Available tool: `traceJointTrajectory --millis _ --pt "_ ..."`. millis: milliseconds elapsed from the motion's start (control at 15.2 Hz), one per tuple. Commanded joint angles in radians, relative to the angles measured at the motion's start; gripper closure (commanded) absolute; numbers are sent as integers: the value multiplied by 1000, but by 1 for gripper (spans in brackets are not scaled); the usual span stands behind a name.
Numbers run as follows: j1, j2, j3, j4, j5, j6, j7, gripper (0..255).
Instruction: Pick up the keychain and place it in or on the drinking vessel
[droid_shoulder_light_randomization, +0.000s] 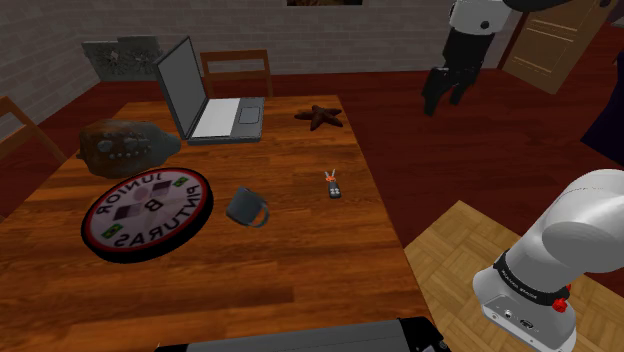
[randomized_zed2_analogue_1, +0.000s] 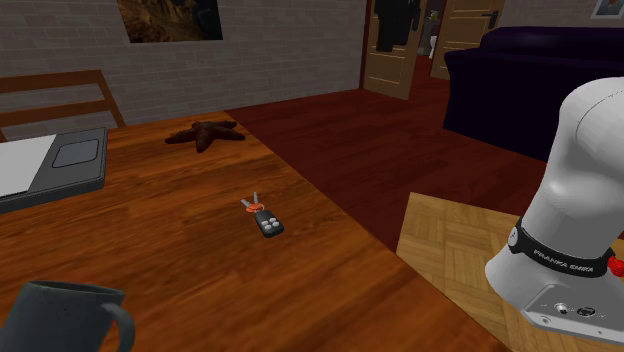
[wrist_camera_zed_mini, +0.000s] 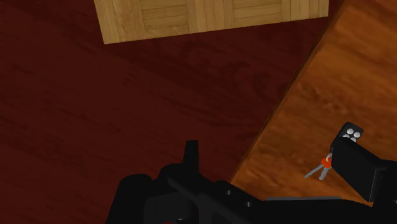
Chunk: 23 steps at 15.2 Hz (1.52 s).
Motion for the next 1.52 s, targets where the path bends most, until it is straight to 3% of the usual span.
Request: traceJointTrajectory --millis 0,792,1452 --pt "0 0 0 0 0 0 0 0" --pt "10 320 185 -10 100 295 296 0" --pt "8 698 300 136 60 498 558 0"
